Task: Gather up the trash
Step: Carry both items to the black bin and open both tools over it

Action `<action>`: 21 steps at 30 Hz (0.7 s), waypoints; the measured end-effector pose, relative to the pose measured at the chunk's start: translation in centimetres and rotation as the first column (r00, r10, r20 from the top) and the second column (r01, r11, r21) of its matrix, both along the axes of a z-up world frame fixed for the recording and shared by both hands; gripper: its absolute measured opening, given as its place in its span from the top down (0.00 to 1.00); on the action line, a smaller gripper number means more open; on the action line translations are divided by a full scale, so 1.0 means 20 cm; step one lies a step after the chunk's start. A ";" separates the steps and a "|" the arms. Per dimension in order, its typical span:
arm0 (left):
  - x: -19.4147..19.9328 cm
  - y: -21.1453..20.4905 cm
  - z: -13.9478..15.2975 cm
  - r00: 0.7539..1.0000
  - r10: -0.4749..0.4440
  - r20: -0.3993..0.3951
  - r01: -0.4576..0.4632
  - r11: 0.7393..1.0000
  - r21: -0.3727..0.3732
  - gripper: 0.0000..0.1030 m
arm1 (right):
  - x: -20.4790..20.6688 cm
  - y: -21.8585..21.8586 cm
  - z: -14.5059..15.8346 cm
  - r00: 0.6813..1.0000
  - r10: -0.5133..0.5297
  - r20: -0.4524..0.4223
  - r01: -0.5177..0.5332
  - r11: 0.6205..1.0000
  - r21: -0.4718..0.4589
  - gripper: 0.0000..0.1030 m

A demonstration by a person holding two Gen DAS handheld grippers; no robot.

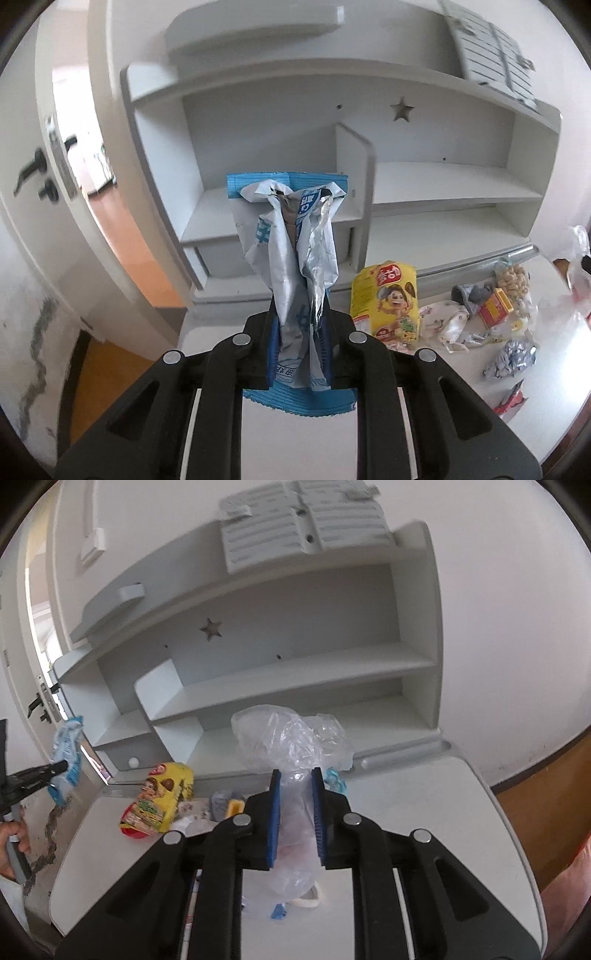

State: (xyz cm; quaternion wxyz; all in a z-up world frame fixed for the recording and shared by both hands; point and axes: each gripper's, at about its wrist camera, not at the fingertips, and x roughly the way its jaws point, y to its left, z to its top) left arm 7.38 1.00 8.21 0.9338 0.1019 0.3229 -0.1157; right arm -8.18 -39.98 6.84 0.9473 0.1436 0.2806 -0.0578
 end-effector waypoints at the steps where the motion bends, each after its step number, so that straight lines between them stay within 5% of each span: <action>1: -0.01 -0.02 0.00 1.000 -0.004 -0.001 0.004 1.000 -0.001 0.83 | 0.01 -0.02 -0.03 1.000 -0.006 -0.016 0.006 1.000 0.008 0.86; 10: -0.05 -0.18 -0.06 0.998 -0.066 -0.025 0.066 0.998 -0.007 0.83 | -0.04 -0.15 -0.14 0.998 -0.034 -0.061 0.040 0.994 0.098 0.88; 15: -0.17 -0.47 -0.02 0.977 -0.214 0.001 0.214 0.977 0.016 0.83 | -0.20 -0.25 -0.04 1.000 -0.023 0.009 0.021 0.987 0.157 0.89; 18: -0.32 -0.73 0.03 0.932 -0.361 0.014 0.361 0.932 -0.020 0.83 | -0.36 -0.32 0.08 0.997 -0.050 0.051 0.044 0.992 0.122 0.89; 21: -0.60 -1.10 0.07 0.819 -0.573 0.033 0.574 0.818 -0.038 0.83 | -0.64 -0.43 0.21 0.986 -0.147 0.074 0.145 0.989 0.032 0.89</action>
